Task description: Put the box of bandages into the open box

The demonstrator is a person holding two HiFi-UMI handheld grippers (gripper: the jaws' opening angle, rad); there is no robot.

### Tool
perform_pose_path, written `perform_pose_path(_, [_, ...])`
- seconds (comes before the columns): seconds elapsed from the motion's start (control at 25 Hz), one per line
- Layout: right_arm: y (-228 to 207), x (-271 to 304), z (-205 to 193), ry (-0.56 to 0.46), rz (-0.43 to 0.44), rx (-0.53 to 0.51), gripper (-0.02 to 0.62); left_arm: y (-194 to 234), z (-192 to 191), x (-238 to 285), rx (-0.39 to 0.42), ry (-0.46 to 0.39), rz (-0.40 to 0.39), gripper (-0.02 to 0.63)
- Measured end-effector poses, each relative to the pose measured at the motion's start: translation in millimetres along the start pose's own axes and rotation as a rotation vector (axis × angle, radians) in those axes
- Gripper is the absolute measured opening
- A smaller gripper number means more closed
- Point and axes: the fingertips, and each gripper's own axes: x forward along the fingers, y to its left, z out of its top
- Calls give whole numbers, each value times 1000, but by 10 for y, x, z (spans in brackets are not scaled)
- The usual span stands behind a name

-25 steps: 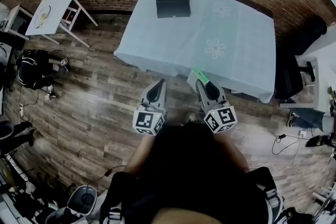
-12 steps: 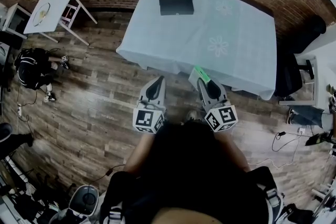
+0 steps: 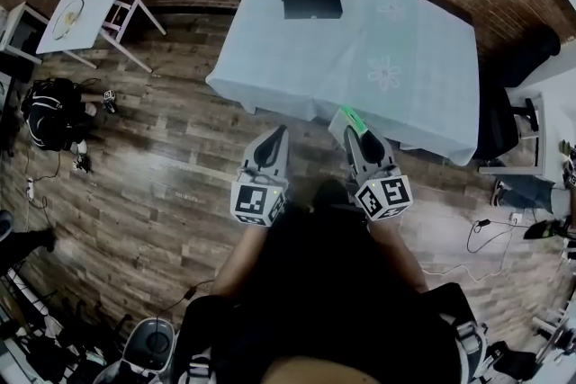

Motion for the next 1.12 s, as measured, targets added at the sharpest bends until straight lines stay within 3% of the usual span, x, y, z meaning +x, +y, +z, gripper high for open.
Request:
perform_pose_path(0.48, [-289,440,7,5,8,2,109,233,-99,415,-30,7,11,32])
perform_pose_path(1.12, [-1207,1461,310,33,84,26,109,519,84,1774,-34,13,76,32])
